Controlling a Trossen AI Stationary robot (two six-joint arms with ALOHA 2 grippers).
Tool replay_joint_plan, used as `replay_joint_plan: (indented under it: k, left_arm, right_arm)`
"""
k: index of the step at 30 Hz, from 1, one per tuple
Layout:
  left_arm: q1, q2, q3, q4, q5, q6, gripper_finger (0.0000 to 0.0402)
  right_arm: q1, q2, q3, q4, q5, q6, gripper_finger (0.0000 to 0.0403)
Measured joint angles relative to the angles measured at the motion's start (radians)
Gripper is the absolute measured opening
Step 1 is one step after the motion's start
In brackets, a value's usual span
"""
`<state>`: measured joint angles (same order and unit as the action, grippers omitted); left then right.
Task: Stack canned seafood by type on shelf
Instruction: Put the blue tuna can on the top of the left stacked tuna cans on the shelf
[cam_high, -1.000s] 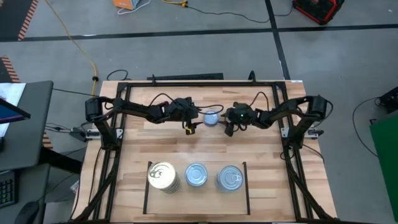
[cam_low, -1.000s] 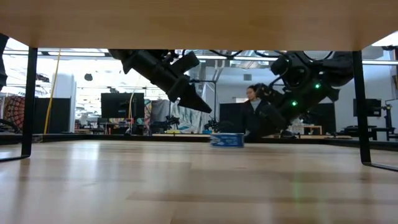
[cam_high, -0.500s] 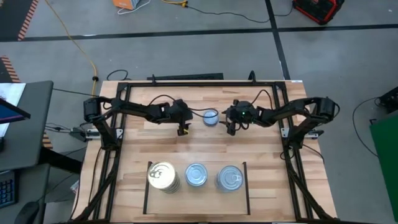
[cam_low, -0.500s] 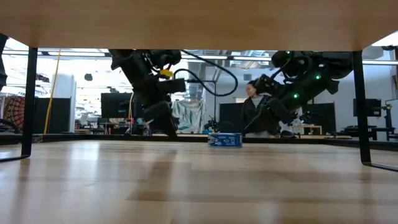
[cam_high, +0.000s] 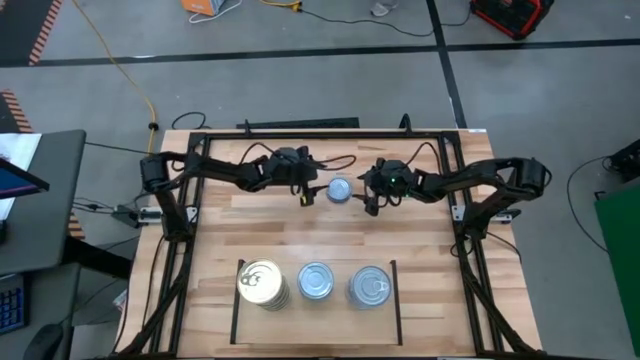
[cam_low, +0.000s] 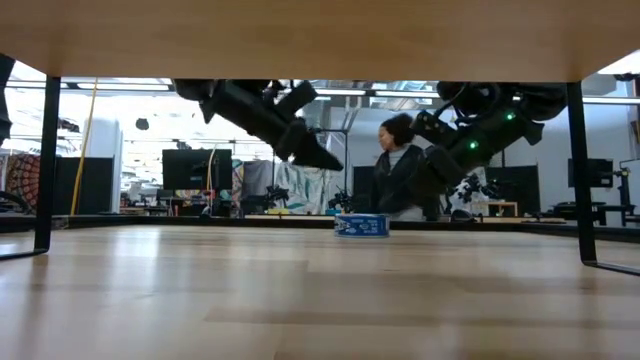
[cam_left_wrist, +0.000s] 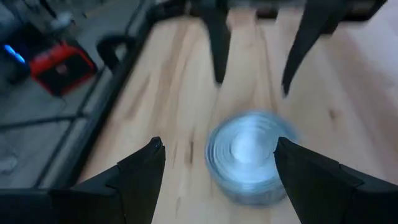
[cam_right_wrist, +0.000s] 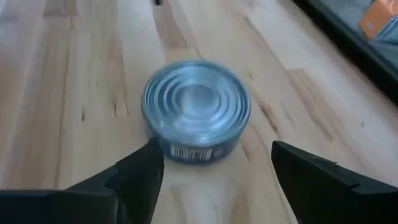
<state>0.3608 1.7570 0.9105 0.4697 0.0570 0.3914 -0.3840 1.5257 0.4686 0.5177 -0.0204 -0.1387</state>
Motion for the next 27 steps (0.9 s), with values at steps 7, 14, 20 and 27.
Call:
replay_joint_plan:
  k: [7,14,20,27]
  left_arm:
    - [0.027,0.08,-0.003,0.008,0.044,-0.052,0.0288]
    - [0.019,0.015,-0.001,-0.139,0.018,-0.077,0.0288]
    - [0.038,0.022,-0.061,-0.121,0.045,-0.088,0.0288]
    - [0.017,0.094,-0.068,-0.039,0.077,-0.064,0.0288]
  right_arm:
    - [-0.043,-0.077,0.0,-0.168,0.002,0.043,0.0325]
    - [-0.048,-0.09,0.0,-0.182,-0.069,0.064,0.0325]
    - [-0.048,0.022,0.0,-0.054,-0.141,0.035,0.0325]
    - [-0.054,0.153,0.031,0.011,-0.17,0.019,0.0324]
